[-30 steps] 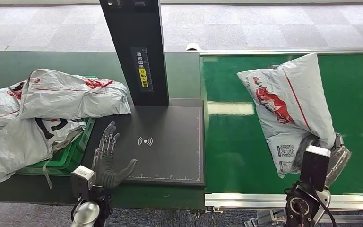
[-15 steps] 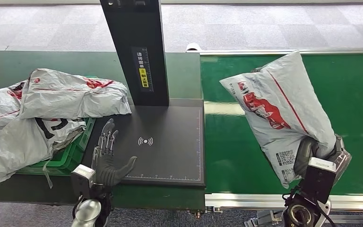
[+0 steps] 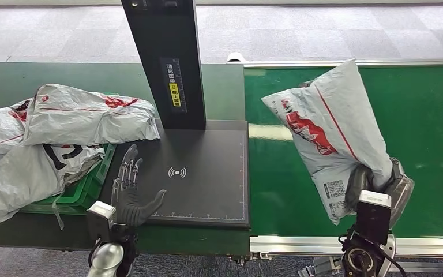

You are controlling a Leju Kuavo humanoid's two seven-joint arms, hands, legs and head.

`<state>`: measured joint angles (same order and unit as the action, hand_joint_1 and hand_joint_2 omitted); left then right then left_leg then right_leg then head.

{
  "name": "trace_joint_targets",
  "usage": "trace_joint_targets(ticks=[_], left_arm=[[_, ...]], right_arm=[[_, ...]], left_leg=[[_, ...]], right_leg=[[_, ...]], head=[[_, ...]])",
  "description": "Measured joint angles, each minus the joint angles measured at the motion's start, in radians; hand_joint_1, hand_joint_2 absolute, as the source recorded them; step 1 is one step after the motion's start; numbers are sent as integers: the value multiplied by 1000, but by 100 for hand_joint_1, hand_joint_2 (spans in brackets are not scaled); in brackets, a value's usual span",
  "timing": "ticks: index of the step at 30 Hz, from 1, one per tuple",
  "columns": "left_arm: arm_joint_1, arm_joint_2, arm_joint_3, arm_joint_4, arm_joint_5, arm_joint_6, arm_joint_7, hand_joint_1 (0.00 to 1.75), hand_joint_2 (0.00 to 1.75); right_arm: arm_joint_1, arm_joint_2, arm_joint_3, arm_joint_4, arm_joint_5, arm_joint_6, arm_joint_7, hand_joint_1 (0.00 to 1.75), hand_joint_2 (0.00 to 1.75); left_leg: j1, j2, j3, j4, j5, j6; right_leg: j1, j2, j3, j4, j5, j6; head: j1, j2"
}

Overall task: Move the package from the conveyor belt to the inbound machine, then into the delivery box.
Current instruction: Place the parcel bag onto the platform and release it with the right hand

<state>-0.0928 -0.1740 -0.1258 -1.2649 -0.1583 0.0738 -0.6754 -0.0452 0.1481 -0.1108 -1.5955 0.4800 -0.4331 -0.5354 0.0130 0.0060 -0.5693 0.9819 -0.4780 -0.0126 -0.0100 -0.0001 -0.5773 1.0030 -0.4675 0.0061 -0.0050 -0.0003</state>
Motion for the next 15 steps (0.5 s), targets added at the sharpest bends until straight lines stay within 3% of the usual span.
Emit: trace_joint_targets(ticks=[7,12,15], left_arm=[[1,4,-14,2,0,18,-2,0,175],[22,8,-16,-11,-2,17,-1,0,175],[31,11,-18,-15,-4,17,1,0,175]], right_arm=[[-54,-8,180,103,189,152,110,175,175],[-120,-31,318,269,84,434,159,175,175],[-141,-41,365,334,49,468,158,175,175]], left_leg=[[0,1,0,0,0,0],[0,-1,-1,0,1,0],[0,-4,-2,0,1,0]], right_leg=[[0,0,0,0,0,0],[1,-1,0,0,0,0],[0,-4,0,0,-1,1]], head=[[0,0],[0,0],[0,0]])
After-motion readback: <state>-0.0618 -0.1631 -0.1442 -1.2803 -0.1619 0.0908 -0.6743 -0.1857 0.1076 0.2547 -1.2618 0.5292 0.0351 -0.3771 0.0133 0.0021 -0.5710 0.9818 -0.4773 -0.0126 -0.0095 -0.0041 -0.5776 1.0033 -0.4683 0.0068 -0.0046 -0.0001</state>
